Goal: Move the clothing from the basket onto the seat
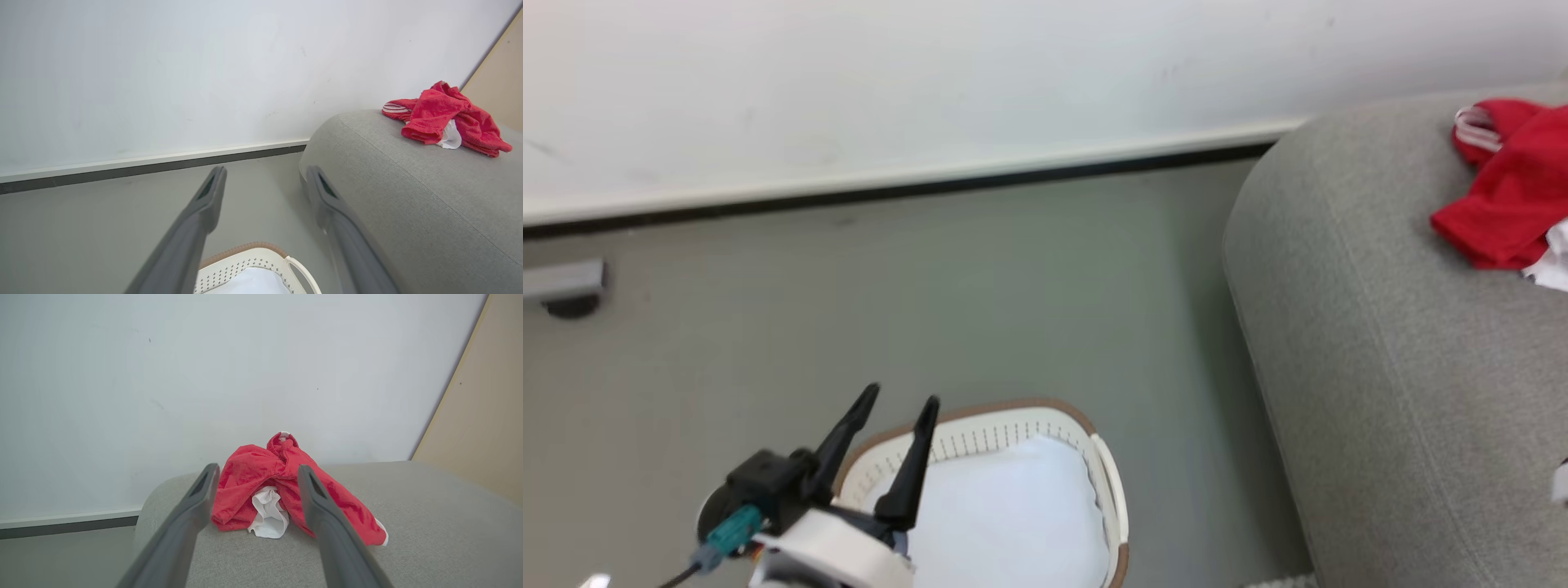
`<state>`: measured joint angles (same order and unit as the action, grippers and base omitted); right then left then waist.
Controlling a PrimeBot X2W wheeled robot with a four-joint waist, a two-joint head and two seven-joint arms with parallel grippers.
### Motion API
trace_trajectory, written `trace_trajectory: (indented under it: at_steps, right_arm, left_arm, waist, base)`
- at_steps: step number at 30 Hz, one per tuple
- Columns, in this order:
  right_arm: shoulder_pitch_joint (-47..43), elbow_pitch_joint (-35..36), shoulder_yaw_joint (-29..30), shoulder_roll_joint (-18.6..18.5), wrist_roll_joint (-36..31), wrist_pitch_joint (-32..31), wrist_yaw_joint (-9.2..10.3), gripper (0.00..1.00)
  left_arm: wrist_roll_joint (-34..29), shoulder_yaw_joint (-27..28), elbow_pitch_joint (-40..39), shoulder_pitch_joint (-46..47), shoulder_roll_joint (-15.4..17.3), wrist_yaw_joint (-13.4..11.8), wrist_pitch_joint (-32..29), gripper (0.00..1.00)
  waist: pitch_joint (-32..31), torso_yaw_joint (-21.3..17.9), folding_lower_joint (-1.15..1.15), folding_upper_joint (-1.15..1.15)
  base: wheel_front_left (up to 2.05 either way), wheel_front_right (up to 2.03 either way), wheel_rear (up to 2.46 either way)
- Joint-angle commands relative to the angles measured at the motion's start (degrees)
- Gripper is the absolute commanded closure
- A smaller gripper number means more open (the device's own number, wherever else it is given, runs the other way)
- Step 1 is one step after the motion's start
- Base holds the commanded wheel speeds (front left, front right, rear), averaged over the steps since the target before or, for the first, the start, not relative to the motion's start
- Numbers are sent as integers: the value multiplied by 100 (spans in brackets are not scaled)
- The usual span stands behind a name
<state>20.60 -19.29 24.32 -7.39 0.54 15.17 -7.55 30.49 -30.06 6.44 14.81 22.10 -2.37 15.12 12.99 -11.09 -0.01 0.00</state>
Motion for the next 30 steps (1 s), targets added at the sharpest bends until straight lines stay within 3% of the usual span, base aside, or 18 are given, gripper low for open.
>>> trace_trajectory:
  at_steps: [1,7,12,19,30]
  right_arm:
    - [-329,253,-170,92,-10,-3,12,0]
    - [-1098,739,-733,346,0,-3,12,0]
    - [-1633,737,-1299,433,203,-3,12,0]
    - [-1959,390,-1955,440,780,-3,12,0]
    - [-2071,-142,-2257,442,739,-3,12,0]
  left_arm:
    - [-27,207,16,-268,-63,-61,5,0]
    - [-330,850,197,-901,-369,-79,5,0]
    - [-572,1312,377,-1383,-677,-47,4,0]
    - [-1058,1931,514,-1859,-1057,34,5,0]
    - [-1802,2555,444,-2169,-1578,353,4,0]
  waist:
    - [-451,31,1,0]
    - [-900,318,1,0]
    - [-1222,531,1,0]
    - [-1402,724,1,0]
    - [-1558,894,1,0]
  base:
    - [0,0,0]
    - [0,0,0]
    - [0,0,0]
    - [0,0,0]
    - [0,0,0]
